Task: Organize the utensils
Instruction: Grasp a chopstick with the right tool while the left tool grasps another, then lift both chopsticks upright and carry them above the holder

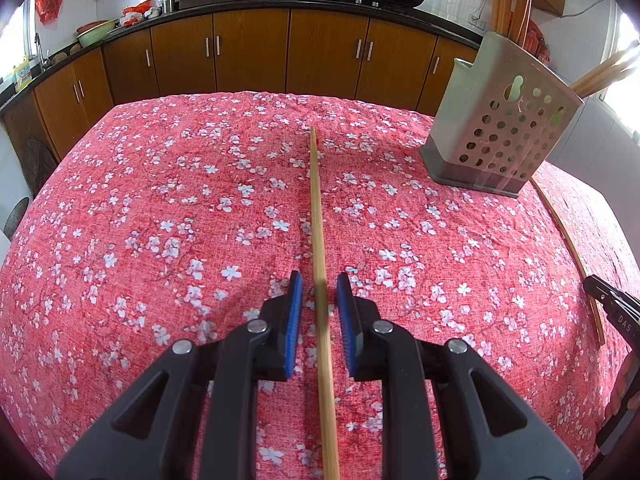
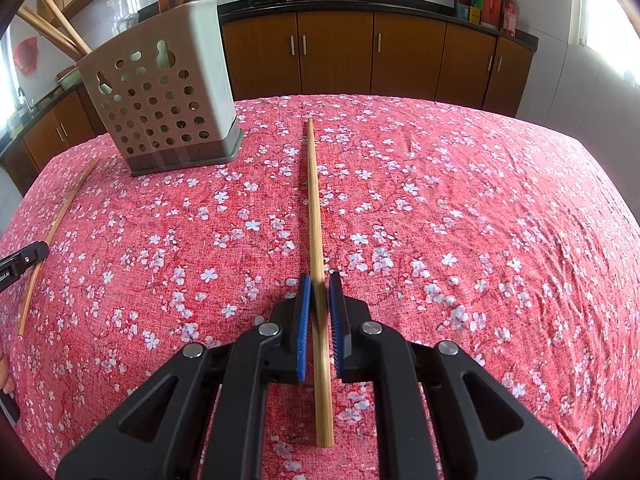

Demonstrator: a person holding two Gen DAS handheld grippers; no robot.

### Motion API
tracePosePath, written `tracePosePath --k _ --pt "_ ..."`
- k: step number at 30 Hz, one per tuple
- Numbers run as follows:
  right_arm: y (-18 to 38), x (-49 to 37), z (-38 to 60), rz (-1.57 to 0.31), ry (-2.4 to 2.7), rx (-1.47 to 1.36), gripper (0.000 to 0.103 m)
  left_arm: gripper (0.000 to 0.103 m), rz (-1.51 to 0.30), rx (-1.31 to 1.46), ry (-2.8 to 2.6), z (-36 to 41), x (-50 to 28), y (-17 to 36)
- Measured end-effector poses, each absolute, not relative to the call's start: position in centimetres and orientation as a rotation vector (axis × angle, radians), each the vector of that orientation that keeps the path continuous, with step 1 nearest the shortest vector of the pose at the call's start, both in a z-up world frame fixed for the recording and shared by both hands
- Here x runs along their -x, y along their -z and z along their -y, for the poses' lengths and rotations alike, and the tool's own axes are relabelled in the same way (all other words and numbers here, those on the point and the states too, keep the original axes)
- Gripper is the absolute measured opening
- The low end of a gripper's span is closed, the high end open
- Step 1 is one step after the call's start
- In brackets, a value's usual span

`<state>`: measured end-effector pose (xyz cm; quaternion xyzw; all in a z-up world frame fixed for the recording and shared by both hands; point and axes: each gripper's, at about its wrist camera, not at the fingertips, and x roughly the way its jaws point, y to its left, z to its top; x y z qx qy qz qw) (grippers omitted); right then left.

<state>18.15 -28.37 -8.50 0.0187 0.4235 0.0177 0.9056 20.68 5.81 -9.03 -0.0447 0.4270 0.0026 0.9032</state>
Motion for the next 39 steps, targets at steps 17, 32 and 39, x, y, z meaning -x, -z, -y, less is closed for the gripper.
tracePosePath --k 17,32,39 --pt "8.5 -17.8 29.1 -0.872 -0.035 -0.087 0.008 0.008 -0.895 0.036 -0.007 -5.2 -19.1 8.9" --pt "-1.9 -13.3 31.3 -0.532 -0.031 -0.132 0.008 0.008 -0.612 0.079 0.025 -6.0 -15.7 -1.7" --pt "-3.9 -13.0 31.2 -0.471 -0.065 -0.171 0.008 0.008 -0.528 0.11 0.059 -5.5 -15.4 -6.0"
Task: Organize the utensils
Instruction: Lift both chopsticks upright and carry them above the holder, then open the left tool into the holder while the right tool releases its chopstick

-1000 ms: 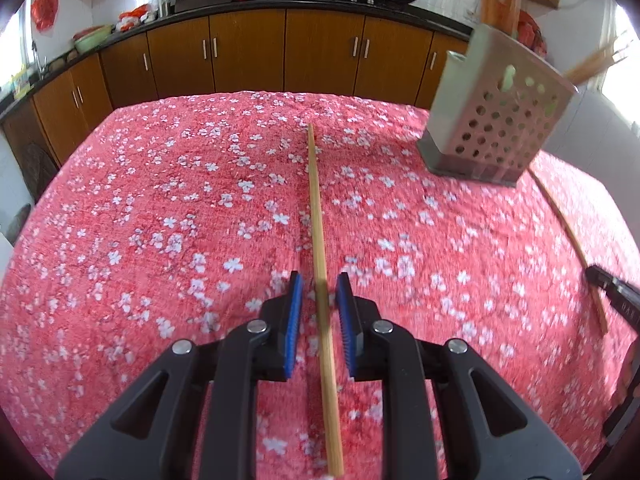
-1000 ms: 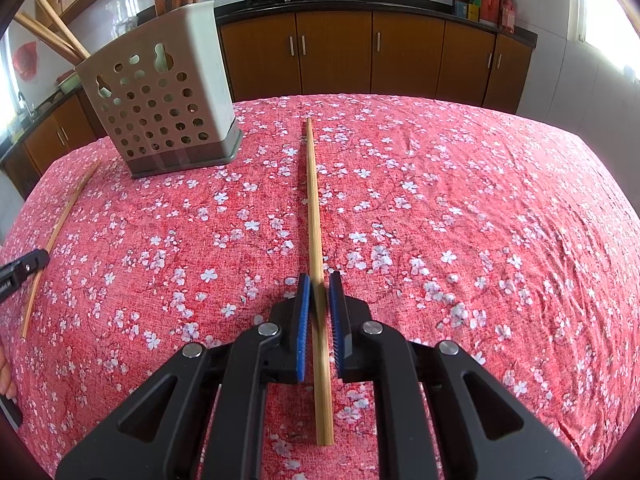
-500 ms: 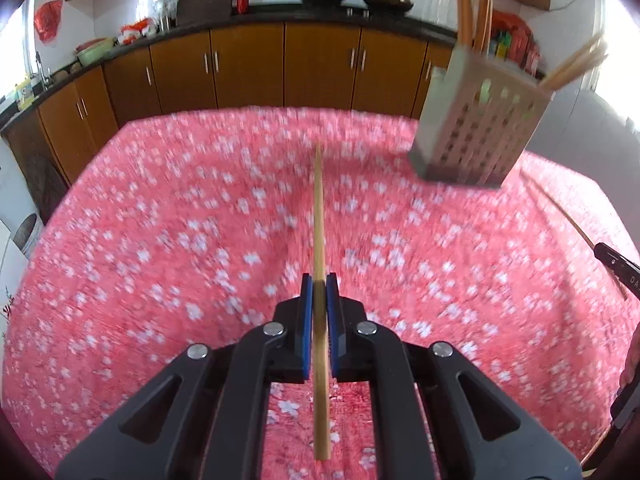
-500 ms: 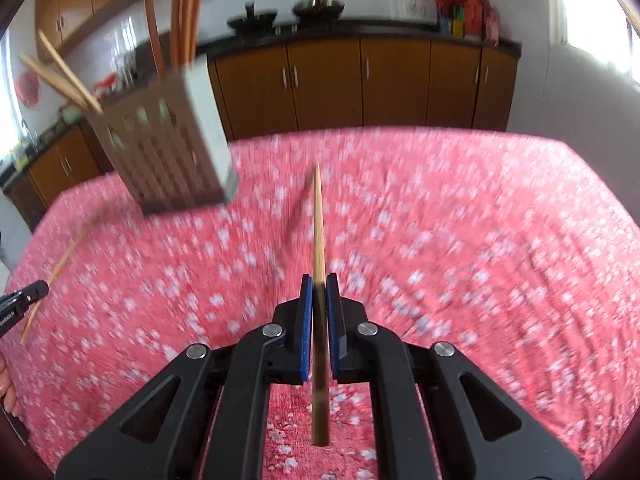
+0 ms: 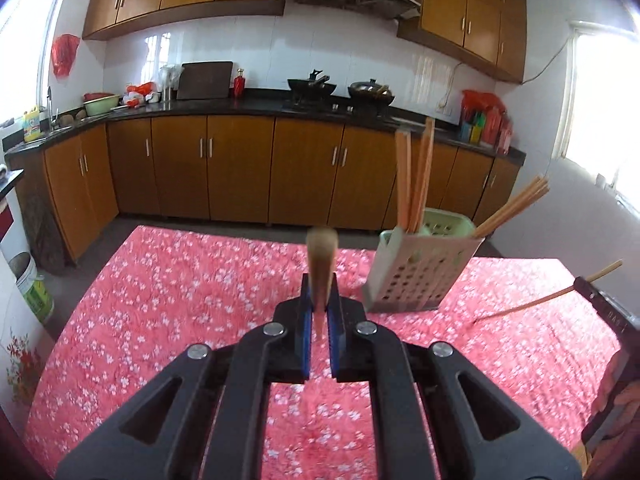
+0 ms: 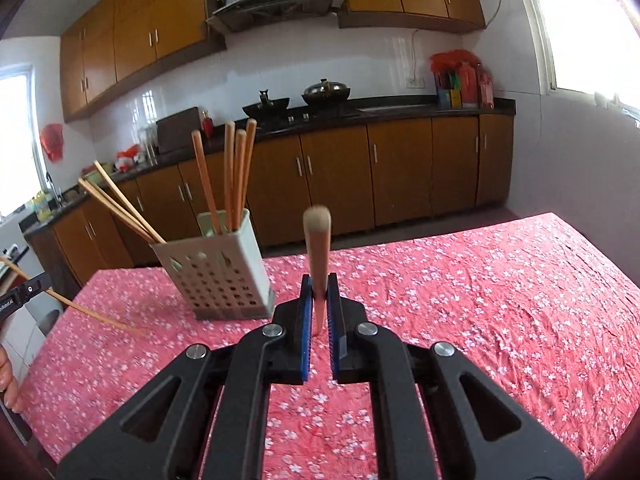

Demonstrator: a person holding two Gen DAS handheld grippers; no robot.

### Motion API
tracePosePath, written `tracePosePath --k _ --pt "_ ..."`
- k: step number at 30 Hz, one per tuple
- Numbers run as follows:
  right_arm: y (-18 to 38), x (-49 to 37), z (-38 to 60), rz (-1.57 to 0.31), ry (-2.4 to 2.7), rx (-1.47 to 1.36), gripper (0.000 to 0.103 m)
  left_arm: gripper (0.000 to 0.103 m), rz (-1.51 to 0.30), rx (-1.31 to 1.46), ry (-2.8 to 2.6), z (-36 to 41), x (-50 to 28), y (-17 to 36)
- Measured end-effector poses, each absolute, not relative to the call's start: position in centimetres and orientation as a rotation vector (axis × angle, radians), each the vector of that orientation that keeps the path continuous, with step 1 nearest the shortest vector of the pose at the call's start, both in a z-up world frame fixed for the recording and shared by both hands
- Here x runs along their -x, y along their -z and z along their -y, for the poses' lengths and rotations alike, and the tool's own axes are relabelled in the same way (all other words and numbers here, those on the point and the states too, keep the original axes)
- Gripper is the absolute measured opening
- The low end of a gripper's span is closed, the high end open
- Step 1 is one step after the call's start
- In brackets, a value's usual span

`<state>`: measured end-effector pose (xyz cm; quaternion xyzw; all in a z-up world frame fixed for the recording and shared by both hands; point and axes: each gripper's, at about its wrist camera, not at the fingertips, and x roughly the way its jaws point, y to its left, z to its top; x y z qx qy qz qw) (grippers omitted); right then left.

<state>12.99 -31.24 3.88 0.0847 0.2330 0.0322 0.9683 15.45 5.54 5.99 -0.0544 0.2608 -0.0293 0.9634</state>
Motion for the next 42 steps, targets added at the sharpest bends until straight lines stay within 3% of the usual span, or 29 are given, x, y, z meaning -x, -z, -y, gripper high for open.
tracePosePath --k 23,29,39,40,42 --pt "-17.2 -15.2 27.0 -0.068 -0.247 -0.236 0.007 0.007 -0.262 0.144 0.248 2.1 -18.0 -19.0" --pt "-16.4 -18.6 25.9 -0.02 -0.219 -0.223 0.007 0.007 -0.285 0.109 0.226 3.6 -21.5 -18.5" --pt "-11.3 -22.6 25.2 -0.137 -0.198 -0.192 0.008 0.007 -0.387 0.078 0.224 4.4 -25.7 -13.9" --pt "-11.2 -22.5 25.5 -0.143 -0.202 -0.196 0.012 0.008 -0.399 0.08 0.222 4.4 -26.0 -13.6" --pt "-11.4 -22.0 25.8 -0.143 -0.198 -0.197 0.041 0.012 -0.406 0.099 0.221 4.2 -26.2 -13.4"
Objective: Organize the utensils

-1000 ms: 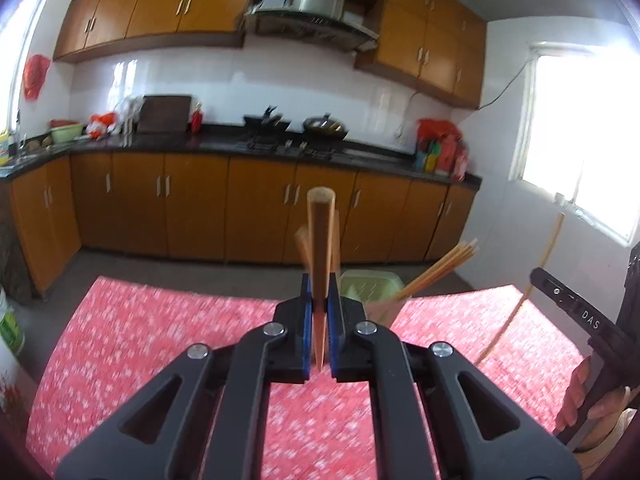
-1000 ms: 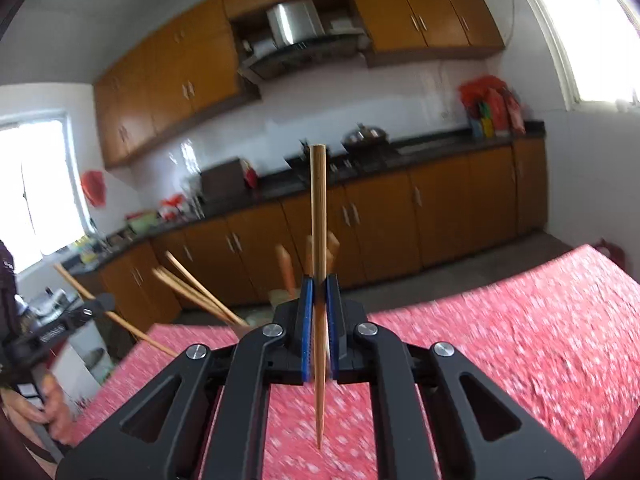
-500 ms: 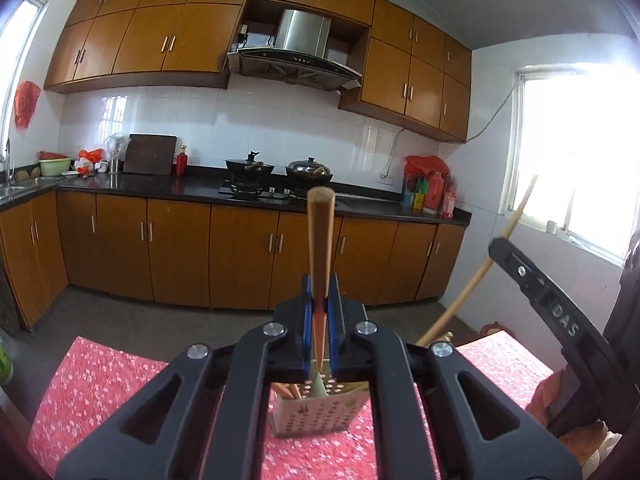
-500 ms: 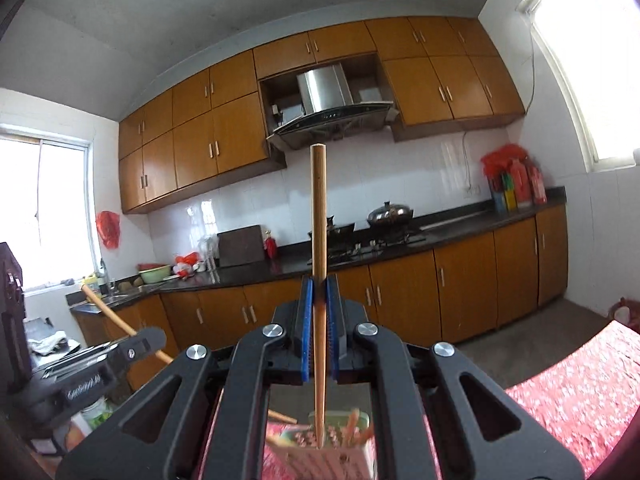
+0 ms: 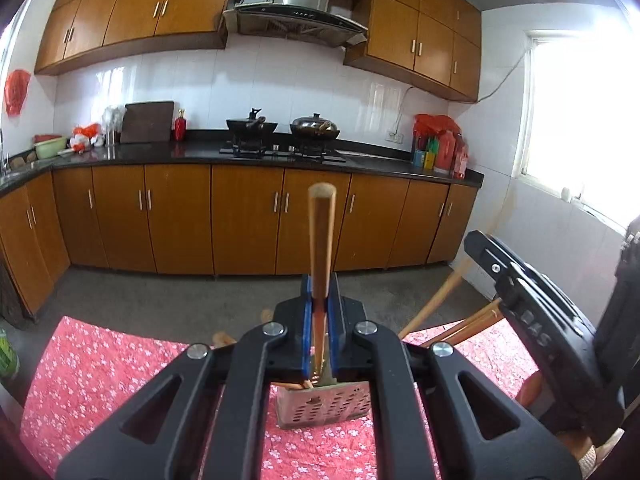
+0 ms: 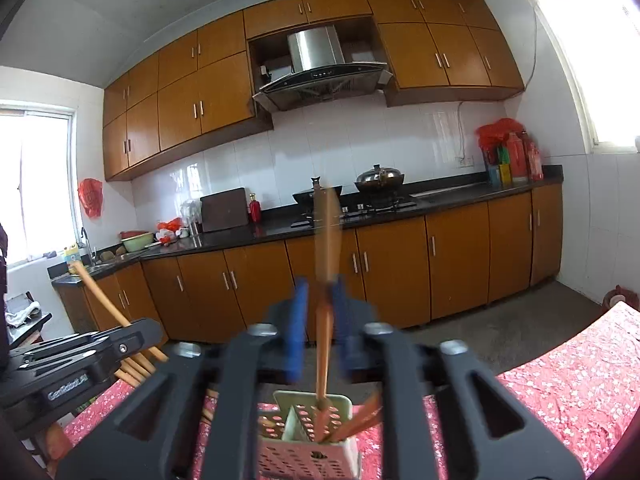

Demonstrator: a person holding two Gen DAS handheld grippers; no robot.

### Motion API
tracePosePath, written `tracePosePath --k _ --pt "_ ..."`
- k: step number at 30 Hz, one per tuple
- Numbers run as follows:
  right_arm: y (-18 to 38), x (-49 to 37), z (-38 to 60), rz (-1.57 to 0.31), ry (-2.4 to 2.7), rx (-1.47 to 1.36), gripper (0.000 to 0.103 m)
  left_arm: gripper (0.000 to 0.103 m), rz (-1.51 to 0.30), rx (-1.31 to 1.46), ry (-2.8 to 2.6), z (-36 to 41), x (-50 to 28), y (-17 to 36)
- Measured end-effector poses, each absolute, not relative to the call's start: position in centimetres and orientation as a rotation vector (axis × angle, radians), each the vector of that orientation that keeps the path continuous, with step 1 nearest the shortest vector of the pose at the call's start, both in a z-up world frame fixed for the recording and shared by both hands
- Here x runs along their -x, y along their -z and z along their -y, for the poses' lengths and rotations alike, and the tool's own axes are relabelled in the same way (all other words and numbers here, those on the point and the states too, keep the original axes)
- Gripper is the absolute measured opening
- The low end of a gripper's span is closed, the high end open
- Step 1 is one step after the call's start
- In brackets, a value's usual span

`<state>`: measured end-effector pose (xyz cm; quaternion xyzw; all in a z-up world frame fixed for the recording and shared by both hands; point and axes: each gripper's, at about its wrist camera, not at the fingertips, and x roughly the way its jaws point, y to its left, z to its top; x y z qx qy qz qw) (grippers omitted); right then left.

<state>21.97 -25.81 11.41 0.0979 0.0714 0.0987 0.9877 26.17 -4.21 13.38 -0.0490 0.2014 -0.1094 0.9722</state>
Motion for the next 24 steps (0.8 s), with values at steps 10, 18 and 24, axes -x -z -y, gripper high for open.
tracePosePath --k 10,18,24 --pt "-14.0 -16.3 30.3 -0.087 -0.127 -0.23 0.096 0.075 -0.314 0.108 0.174 1.5 -21.5 -15.7" --pt "-11.0 -11.1 29.9 -0.174 -0.078 -0.135 0.101 0.099 -0.293 0.045 0.097 -0.7 -13.4 -13.0" --pt "-6.9 -8.4 27.8 -0.283 -0.006 -0.095 0.101 0.099 -0.311 -0.06 0.022 -0.1 -8.7 -9.0"
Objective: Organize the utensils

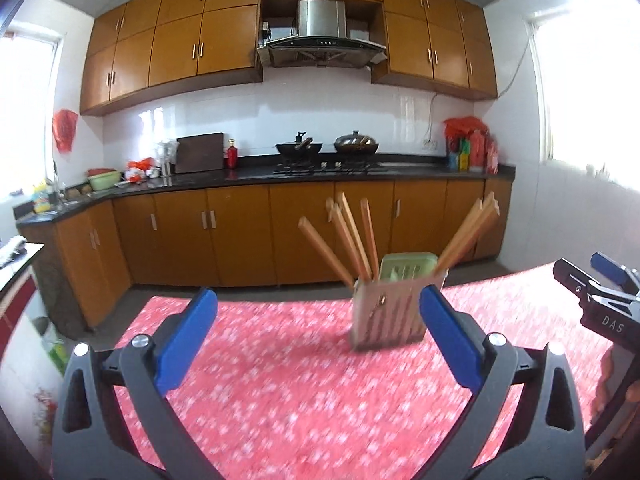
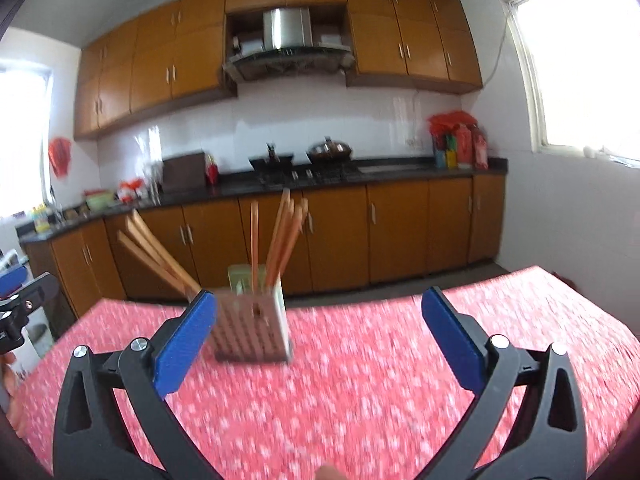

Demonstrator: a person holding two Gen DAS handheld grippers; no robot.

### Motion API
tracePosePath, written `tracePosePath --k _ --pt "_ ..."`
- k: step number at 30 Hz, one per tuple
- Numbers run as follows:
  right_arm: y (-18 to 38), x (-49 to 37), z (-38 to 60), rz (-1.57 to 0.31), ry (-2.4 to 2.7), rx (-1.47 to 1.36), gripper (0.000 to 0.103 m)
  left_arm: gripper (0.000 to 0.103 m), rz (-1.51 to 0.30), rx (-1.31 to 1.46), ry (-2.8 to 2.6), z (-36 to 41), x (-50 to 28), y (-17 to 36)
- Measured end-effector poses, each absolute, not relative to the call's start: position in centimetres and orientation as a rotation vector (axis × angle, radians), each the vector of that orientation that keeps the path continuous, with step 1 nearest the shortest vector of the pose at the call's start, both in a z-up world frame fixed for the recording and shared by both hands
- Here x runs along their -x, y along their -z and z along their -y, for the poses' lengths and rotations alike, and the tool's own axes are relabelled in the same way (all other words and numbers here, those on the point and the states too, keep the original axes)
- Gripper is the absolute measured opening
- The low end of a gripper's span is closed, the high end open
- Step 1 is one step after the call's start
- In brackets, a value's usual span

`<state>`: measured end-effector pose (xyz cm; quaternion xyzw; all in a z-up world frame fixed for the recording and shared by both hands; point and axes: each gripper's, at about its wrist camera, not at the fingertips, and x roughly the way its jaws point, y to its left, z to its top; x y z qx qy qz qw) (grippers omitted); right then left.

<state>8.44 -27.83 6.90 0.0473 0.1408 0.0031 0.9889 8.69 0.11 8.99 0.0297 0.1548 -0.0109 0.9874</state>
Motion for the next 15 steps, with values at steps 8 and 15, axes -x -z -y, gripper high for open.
tracePosePath --k 8,15 --pt "-2.7 -4.9 26.6 -0.333 -0.006 -0.069 0.101 0.099 -0.301 -0.062 -0.002 0.3 -5.1 -5.1" --pt "-0.4 -2.8 25.9 -0.362 -0.028 -0.053 0.101 0.099 -0.346 -0.052 0.001 0.5 -3.9 -2.4"
